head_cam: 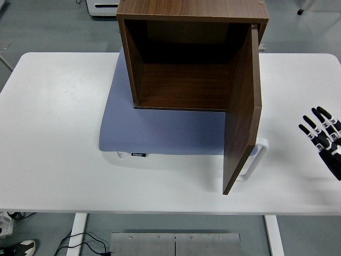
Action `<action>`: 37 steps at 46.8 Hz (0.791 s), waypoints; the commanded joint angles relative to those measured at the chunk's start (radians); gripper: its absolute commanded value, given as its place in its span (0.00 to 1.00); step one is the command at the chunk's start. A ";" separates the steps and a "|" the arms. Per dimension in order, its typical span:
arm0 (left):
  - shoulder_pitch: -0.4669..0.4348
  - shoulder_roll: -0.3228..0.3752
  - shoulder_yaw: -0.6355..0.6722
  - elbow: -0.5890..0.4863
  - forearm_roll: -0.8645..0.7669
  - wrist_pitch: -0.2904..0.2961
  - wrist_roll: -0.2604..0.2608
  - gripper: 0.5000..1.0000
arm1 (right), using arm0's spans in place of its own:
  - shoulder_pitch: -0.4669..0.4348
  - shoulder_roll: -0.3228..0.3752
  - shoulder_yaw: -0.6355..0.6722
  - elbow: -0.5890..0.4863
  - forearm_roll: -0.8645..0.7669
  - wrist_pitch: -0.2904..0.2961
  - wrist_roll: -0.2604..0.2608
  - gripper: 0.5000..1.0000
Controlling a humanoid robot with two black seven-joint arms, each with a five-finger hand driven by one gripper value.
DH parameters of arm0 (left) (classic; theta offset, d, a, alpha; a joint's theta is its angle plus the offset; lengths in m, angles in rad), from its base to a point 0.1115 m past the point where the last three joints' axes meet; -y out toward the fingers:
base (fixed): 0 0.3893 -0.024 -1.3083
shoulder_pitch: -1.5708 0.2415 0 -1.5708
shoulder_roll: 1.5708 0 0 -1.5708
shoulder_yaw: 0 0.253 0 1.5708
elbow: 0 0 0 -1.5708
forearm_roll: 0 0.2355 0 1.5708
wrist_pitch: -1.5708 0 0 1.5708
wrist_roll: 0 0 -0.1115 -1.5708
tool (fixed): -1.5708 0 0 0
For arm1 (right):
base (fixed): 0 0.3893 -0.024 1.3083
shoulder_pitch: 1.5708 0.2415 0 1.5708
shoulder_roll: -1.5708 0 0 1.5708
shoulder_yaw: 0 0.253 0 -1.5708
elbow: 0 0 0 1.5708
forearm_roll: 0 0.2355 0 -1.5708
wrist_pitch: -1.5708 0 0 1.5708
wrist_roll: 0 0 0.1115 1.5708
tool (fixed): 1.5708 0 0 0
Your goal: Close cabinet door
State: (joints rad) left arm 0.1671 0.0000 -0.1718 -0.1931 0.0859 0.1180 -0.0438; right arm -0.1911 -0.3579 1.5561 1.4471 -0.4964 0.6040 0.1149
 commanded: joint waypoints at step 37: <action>0.000 0.000 0.000 0.000 0.000 0.000 -0.001 1.00 | 0.074 0.132 -0.200 0.053 -0.105 -0.087 -0.003 1.00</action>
State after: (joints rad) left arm 0.1674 0.0000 -0.1718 -0.1932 0.0859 0.1181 -0.0440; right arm -0.1334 -0.2360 1.3590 1.5022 -0.6013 0.5401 0.1115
